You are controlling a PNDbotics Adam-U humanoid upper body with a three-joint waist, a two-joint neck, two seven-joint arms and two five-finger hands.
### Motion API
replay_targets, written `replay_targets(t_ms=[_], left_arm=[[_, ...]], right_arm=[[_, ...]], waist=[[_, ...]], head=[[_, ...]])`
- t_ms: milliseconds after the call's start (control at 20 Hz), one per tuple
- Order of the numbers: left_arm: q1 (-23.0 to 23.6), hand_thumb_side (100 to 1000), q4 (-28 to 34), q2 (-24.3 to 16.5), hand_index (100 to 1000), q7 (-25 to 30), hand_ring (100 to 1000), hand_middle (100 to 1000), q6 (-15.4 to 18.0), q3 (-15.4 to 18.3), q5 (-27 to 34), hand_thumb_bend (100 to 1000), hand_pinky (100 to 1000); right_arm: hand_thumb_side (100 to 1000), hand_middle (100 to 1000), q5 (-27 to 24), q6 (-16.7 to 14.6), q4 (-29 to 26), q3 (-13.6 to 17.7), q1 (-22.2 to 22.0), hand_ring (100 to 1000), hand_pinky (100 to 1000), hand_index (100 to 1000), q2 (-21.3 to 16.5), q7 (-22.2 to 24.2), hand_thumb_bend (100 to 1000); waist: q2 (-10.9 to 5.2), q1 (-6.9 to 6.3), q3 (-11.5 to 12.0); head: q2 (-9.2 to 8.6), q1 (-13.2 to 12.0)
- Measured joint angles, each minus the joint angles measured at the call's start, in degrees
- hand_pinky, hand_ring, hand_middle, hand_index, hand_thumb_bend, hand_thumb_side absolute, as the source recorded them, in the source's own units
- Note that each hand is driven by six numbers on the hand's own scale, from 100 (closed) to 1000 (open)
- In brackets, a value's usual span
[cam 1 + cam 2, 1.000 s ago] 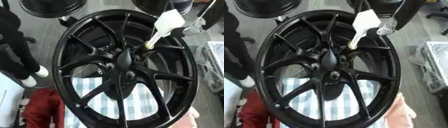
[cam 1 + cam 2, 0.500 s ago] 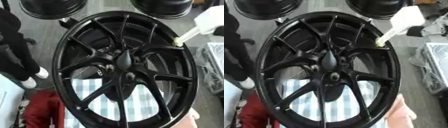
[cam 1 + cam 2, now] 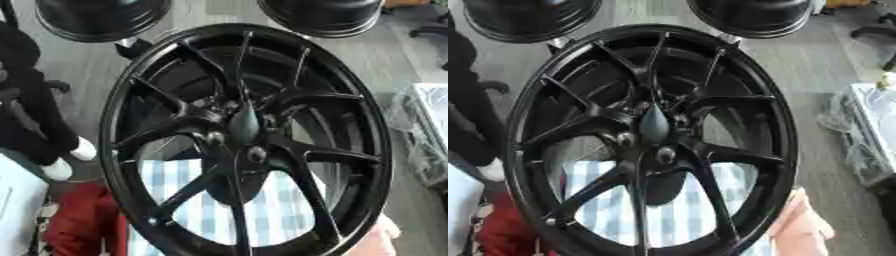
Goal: Pull the pin out of the wheel hub.
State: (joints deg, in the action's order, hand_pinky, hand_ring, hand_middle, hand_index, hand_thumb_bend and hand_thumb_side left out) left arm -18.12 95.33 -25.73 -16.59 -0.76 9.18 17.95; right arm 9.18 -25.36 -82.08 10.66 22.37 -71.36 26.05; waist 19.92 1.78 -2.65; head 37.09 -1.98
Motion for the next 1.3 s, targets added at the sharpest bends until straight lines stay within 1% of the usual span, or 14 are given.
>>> replay_targets(t_ms=[100,150,200,250,350,400,500,650,800,950,1000,1150,1200,1300], left_arm=[[0.04,651,0.01,0.00,723,-0.14,824,717,0.02,0.12,0.00,165,711],[0.10,651,0.01,0.00,723,-0.17,824,717,0.02,0.17,0.00,165,711],[0.16,651,0.01,0.00,723,-0.19,824,717,0.02,0.17,0.00,165,711],[0.20,651,0.01,0.00,723,-0.22,824,717,0.04,0.18,0.00,166,711],[0.23,651,0.01,0.00,723,-0.28,824,718,0.08,0.19,0.00,166,711],[0.23,651,0.01,0.00,723,-0.28,825,718,0.08,0.19,0.00,167,711],[0.23,650,0.01,0.00,723,-0.28,825,718,0.08,0.19,0.00,167,711],[0.21,650,0.01,0.00,723,-0.28,825,718,0.08,0.19,0.00,165,711],[-0.07,649,0.02,0.03,723,-0.26,825,718,0.07,0.17,0.00,165,711],[-0.16,649,0.03,0.08,723,-0.15,825,718,-0.01,0.14,0.01,165,711],[-0.25,648,0.04,0.10,722,-0.11,824,718,-0.04,0.13,0.02,165,711],[-0.55,647,0.05,0.14,723,0.00,824,719,-0.10,0.11,0.02,165,711],[-0.59,647,0.06,0.18,723,0.02,824,719,-0.09,0.10,0.02,165,711],[-0.63,646,0.07,0.55,722,0.03,824,718,-0.08,-0.03,0.03,166,711]], right_arm=[[216,562,2.06,0.99,4.33,2.09,-1.51,705,799,621,0.76,-1.03,312],[164,655,2.87,1.43,6.18,2.93,-1.93,755,817,725,1.20,-1.59,315],[200,708,3.63,1.89,7.79,3.66,-2.29,780,826,779,1.64,-2.19,284],[397,790,4.31,2.37,9.11,4.24,-2.47,836,847,854,2.13,-2.91,241],[485,836,5.51,3.42,11.23,5.18,-2.73,866,860,885,3.10,-5.04,190],[477,842,5.86,3.87,11.91,5.41,-2.72,866,858,887,3.49,-6.24,173],[379,804,6.00,4.82,12.84,5.73,-2.47,841,843,856,4.24,-9.37,100],[221,725,4.00,6.61,12.96,5.69,-0.98,785,810,798,5.43,-14.99,100],[297,695,-1.93,8.56,11.16,3.93,1.35,766,797,778,7.37,-19.07,100],[369,681,-9.01,10.58,7.37,1.25,4.62,756,789,766,10.19,-20.47,100],[430,672,-11.42,11.45,5.95,0.35,5.89,751,785,759,11.49,-20.68,100],[519,660,-18.14,14.57,2.49,-1.99,9.51,741,776,750,15.98,-21.68,100],[519,660,-19.62,15.75,1.70,-2.60,10.51,741,776,750,17.45,-22.26,100],[581,655,-21.53,17.88,0.69,-3.58,12.32,736,773,747,20.46,-23.40,100]], waist=[[0.00,-0.24,-0.24],[0.00,-0.35,-0.28],[0.01,-0.43,-0.31],[0.01,-0.51,-0.38],[0.01,-0.60,-0.39],[0.01,-0.61,-0.39],[0.01,-0.65,-0.35],[0.01,-0.70,0.07],[0.01,-0.76,0.65],[0.01,-0.88,1.14],[0.01,-0.88,1.29],[0.01,-0.90,1.70],[0.00,-0.92,1.77],[0.00,-0.99,1.92]], head=[[0.00,0.00],[0.00,-0.01],[0.00,-0.01],[0.00,-0.01],[0.00,-0.01],[0.00,-0.01],[0.00,0.00],[-0.02,0.04],[-0.31,0.24],[-0.49,0.67],[-0.51,0.80],[-0.69,1.11],[-0.77,1.16],[-0.94,1.28]])
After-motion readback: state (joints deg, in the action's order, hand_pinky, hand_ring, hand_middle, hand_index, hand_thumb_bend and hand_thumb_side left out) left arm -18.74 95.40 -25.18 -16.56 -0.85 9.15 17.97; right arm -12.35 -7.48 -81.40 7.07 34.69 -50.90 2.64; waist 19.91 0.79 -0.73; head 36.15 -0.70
